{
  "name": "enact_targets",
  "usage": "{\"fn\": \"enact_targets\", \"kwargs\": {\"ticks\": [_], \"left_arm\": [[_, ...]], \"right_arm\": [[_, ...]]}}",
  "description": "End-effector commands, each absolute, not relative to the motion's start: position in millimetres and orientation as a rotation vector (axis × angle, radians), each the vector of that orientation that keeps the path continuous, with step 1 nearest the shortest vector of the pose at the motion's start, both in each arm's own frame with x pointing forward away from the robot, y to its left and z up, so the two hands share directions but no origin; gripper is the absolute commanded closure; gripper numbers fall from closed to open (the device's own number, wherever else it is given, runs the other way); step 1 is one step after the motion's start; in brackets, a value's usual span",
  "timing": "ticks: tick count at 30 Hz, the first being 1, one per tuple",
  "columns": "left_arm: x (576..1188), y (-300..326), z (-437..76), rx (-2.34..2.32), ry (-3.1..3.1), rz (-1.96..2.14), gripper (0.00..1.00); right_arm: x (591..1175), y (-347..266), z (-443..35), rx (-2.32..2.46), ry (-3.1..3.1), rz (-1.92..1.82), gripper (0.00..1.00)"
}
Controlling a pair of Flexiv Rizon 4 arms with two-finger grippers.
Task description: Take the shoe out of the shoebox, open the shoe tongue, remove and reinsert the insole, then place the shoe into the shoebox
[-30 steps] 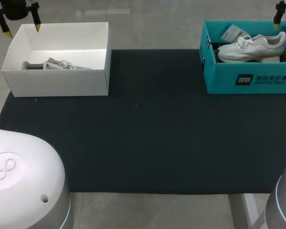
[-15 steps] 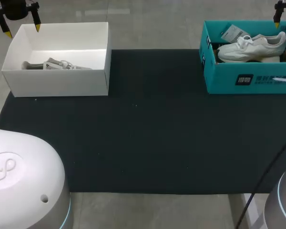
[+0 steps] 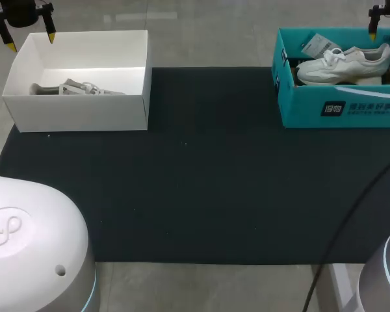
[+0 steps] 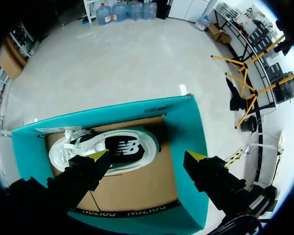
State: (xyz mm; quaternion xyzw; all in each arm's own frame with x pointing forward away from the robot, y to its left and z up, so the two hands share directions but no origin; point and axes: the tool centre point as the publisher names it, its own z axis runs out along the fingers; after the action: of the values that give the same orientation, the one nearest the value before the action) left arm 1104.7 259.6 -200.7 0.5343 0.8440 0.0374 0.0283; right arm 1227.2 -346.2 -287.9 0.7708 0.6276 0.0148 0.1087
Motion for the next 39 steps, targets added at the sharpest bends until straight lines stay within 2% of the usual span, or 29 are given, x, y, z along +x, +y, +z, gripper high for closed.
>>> {"fn": "enact_targets", "kwargs": {"ticks": [1,13,34,35,36,37,39], "left_arm": [[1104.5,259.8,-200.4,1.651,2.605,0.118,0.0],[1104.5,259.8,-200.4,1.651,2.605,0.118,0.0],[1104.5,259.8,-200.4,1.651,2.605,0.118,0.0],[1104.5,259.8,-200.4,1.651,2.605,0.118,0.0],[1104.5,259.8,-200.4,1.651,2.605,0.118,0.0],[1104.5,259.8,-200.4,1.651,2.605,0.118,0.0],[1104.5,259.8,-200.4,1.651,2.605,0.118,0.0]], "right_arm": [[1239.4,-355.1,-300.5,2.279,1.882,0.034,0.0],[1246.4,-372.3,-326.3,2.2,1.992,0.004,0.0],[1266.5,-367.3,-353.6,2.195,2.191,-0.136,0.0],[1266.5,-367.8,-353.9,2.198,2.195,-0.146,0.05],[1266.4,-368.4,-354.1,2.2,2.196,-0.152,0.4],[1266.4,-368.9,-353.9,2.204,2.2,-0.169,0.55],[1265.9,-369.5,-353.8,2.209,2.21,-0.183,0.6]]}}
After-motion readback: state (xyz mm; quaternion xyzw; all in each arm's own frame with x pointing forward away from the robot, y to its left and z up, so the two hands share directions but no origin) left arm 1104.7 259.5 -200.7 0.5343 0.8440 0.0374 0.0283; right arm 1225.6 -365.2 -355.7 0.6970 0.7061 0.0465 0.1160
